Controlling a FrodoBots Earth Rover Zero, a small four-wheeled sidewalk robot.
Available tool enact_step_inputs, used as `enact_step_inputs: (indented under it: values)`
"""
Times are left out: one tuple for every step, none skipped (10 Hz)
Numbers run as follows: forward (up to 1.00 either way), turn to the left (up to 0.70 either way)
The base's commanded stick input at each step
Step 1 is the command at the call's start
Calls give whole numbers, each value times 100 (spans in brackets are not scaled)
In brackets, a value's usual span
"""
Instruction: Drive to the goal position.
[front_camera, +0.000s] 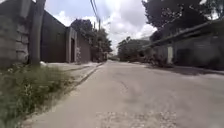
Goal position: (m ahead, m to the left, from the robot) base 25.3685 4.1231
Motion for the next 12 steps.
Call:
enact_step_inputs:
  values:
    - [100,0]
    - [100,0]
    - [100,0]
    - [100,0]
    - [100,0]
    - [100,0]
    - [100,0]
    - [100,0]
    - [100,0]
    - [100,0]
    - [100,0]
    - [100,0]
